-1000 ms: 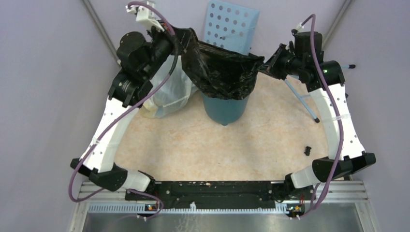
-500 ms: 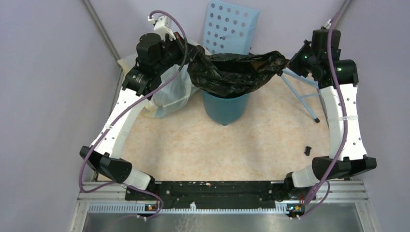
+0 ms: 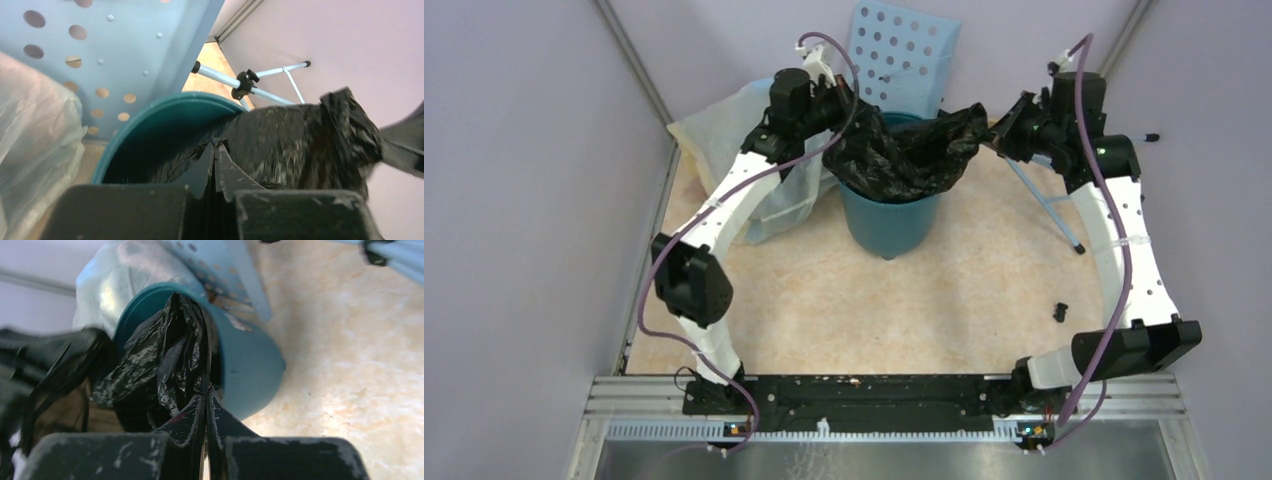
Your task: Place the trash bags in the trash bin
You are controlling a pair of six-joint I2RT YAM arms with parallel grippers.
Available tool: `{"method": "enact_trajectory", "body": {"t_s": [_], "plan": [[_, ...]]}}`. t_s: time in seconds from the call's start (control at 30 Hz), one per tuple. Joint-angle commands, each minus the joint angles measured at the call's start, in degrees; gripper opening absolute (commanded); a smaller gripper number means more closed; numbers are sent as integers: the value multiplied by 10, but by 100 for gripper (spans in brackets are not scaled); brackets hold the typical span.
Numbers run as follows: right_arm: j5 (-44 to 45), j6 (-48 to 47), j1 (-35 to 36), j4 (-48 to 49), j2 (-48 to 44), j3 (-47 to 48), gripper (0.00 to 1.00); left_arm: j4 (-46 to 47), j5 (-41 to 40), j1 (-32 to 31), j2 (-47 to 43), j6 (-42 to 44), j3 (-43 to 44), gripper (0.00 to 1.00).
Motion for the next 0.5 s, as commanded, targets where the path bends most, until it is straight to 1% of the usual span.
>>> {"method": "enact_trajectory", "body": {"t_s": [0.0, 0.07, 0.13, 0.23, 0.3, 0.4, 0.47], "plan": [[-66, -16, 60, 75, -14, -8, 0, 73, 40, -15, 81, 7, 103, 0], [-40, -21, 112, 77, 6, 1, 0, 92, 46, -29, 120, 9, 148, 0], [-28, -12, 140, 78, 26, 11, 0, 108, 43, -39, 146, 10, 171, 0], [-27, -5, 159, 77, 62, 19, 0, 138, 35, -45, 154, 13, 152, 0], [-19, -18, 167, 62, 89, 28, 0, 155, 43, -47, 152, 31, 123, 0], [3, -44, 170, 22, 125, 58, 0, 136, 41, -46, 143, 79, 122, 0], [25, -62, 169, 3, 136, 83, 0, 131, 38, -40, 130, 90, 126, 0]]}}
